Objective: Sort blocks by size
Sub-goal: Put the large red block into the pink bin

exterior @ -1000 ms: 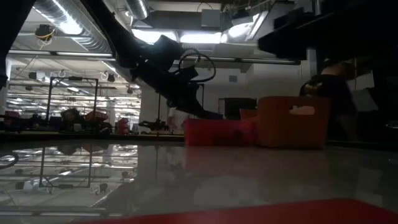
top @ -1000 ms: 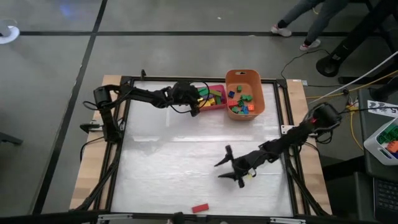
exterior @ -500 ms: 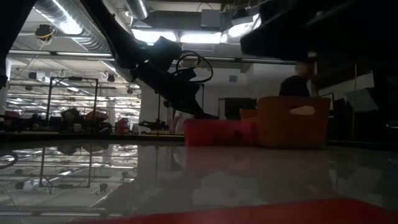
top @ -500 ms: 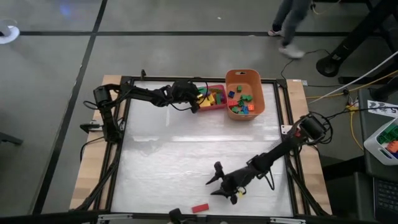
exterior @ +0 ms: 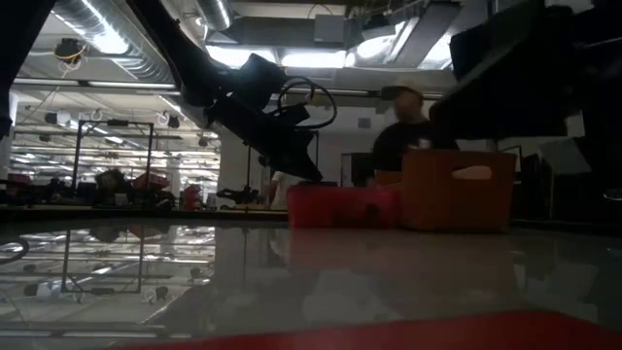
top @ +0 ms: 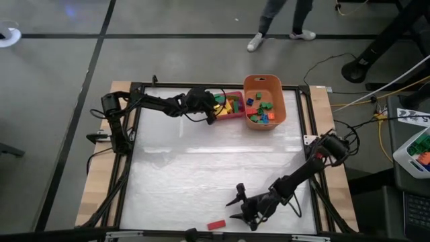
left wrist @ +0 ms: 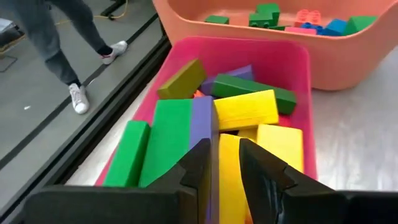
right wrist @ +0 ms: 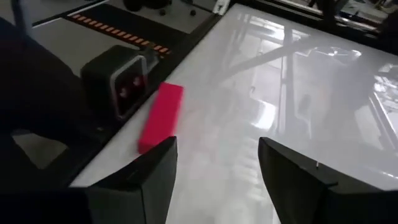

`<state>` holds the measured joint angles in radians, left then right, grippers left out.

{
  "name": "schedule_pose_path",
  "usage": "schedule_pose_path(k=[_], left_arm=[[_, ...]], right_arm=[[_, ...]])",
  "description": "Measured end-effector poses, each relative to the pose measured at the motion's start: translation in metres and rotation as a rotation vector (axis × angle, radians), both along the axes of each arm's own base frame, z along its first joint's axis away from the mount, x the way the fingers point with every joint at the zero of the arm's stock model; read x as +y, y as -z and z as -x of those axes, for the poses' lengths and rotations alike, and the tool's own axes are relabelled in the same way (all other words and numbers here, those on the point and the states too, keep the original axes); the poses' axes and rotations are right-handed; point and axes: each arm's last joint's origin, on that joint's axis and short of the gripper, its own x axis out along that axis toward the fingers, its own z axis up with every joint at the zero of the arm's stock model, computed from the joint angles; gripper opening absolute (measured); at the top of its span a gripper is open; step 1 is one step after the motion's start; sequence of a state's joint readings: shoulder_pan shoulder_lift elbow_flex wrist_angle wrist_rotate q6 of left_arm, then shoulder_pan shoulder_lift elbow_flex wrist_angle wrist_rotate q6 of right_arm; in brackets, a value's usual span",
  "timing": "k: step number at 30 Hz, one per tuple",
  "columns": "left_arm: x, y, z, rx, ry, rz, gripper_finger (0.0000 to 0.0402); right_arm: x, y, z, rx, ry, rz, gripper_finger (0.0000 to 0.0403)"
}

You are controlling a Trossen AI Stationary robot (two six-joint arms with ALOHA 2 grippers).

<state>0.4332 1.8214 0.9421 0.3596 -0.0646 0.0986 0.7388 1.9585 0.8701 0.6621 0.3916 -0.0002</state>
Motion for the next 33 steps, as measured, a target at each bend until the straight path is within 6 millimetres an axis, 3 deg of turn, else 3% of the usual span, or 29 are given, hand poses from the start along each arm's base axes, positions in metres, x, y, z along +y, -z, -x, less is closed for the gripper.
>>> schedule_pose_path(k=[6,13,17,33], left_arm=[[0.000,0.001,0.001,0.002,-0.021,0.018,0.0084],[-0.002,0.001,0.000,-0.006,-0.067,0.036,0.0175],[-0.008,0.001,-0.003,-0.007,-0.052,0.027,0.0205],[-0.027,0.000,-0.011,0.008,0.027,-0.006,0.0208]], right_arm=[[0.023,0.007,-0.016,-0.011,-0.041,0.008,0.0224],[0.035,0.012,-0.028,-0.011,-0.069,-0.002,0.0225],[0.036,0.010,-0.029,-0.020,-0.066,-0.008,0.0225],[0.043,0.035,-0.034,0.058,-0.050,-0.109,0.0225]])
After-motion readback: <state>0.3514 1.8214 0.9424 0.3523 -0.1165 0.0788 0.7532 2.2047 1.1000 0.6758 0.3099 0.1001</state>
